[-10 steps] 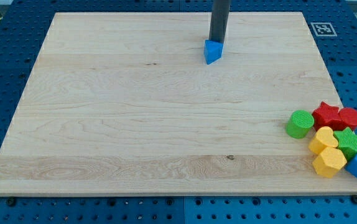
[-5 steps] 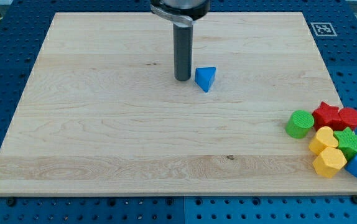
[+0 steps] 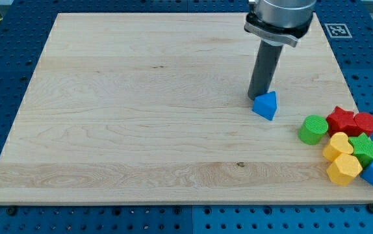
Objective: Push the blue triangle to the group of blocks
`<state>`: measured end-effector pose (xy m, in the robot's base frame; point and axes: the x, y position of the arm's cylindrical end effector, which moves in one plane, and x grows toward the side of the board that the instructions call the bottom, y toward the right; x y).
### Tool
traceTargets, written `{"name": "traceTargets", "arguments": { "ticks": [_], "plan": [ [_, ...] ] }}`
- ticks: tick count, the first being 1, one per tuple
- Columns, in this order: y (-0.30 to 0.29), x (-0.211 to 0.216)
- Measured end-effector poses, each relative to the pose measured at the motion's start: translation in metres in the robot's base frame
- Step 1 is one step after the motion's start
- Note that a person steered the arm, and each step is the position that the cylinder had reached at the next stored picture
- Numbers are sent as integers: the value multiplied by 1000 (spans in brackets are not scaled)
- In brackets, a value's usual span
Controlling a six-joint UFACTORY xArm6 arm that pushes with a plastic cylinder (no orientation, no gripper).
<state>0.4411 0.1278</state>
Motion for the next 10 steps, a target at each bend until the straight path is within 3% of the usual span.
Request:
{"name": "traceTargets", "arguments": {
  "ticks": [2, 4, 6, 8, 10],
  "plan": [
    [22, 0],
    [23, 33],
    [-18, 37],
    [20, 72],
    [-29, 78]
  ]
}}
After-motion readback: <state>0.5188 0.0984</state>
